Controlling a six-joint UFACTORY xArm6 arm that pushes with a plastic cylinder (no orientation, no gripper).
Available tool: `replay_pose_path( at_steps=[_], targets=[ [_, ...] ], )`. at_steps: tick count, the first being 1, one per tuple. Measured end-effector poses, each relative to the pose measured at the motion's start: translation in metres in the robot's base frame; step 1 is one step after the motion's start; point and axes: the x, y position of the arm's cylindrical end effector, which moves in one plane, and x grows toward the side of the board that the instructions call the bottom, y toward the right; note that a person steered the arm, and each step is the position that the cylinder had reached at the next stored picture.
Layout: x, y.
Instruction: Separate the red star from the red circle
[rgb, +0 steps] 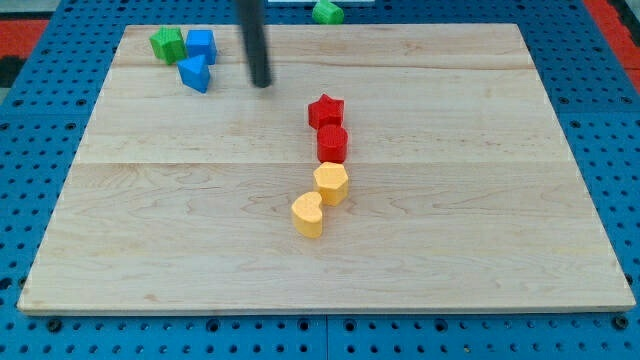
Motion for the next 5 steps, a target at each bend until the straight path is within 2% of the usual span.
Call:
replay_pose_path(
  at_steps=[1,2,3,4,5],
  targets=[
    [0.003,0.104],
    [0.068,0.133],
    [0.11,0.091],
    [0.103,0.008],
    [0.077,-0.04]
  ],
)
